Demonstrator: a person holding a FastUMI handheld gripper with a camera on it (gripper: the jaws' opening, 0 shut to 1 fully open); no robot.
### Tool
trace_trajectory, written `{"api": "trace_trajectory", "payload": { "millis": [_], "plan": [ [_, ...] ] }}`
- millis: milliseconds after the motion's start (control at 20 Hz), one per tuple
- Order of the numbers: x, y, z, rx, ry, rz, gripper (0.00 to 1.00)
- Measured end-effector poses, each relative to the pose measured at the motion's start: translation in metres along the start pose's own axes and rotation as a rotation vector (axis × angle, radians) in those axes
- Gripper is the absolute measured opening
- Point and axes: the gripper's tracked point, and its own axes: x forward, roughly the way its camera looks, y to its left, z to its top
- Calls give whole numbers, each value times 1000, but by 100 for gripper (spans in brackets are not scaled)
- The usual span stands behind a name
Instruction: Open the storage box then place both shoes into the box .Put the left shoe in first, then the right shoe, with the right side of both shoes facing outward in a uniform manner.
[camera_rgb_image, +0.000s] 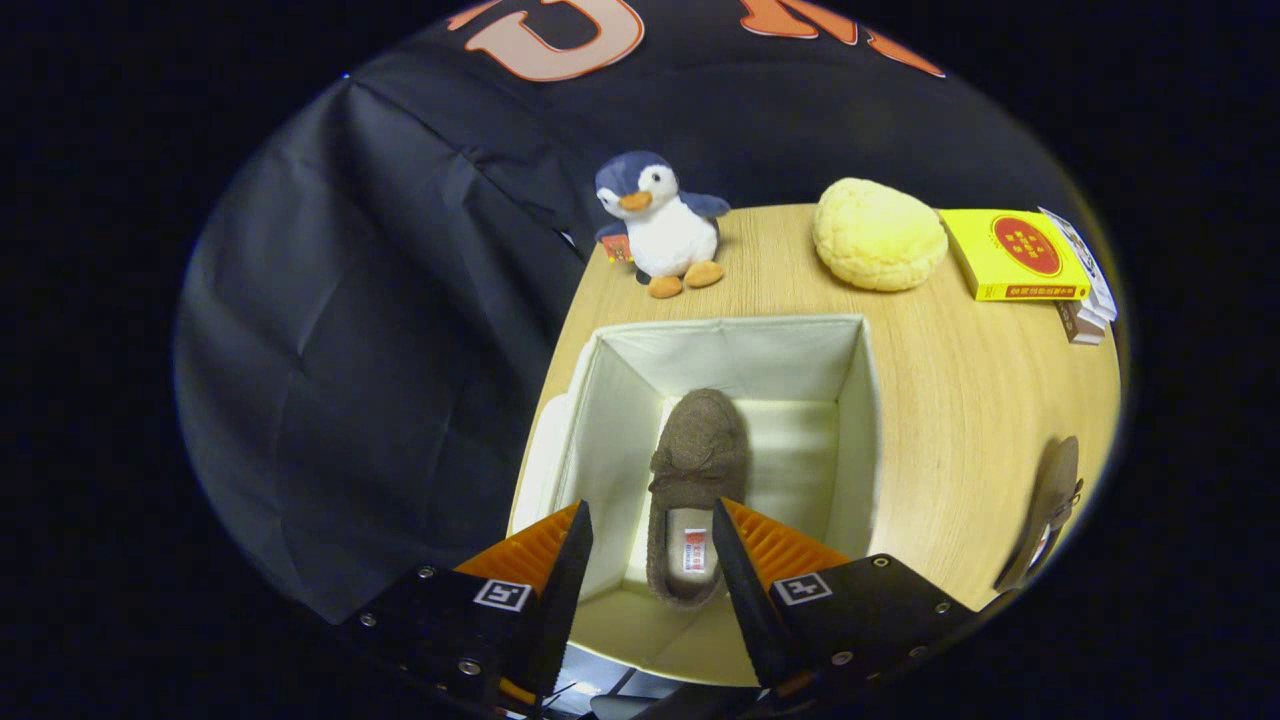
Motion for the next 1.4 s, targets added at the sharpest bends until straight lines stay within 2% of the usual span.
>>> {"api": "trace_trajectory", "payload": {
  "millis": [200, 550, 950, 1400],
  "plan": [
    [-51, -32, 11, -45, -73, -2, 82],
    [-120, -121, 10, -98, -160, -81, 95],
    [-165, -228, -17, -61, -163, -191, 96],
    [-175, -336, -71, -11, -103, -310, 96]
  ]
}}
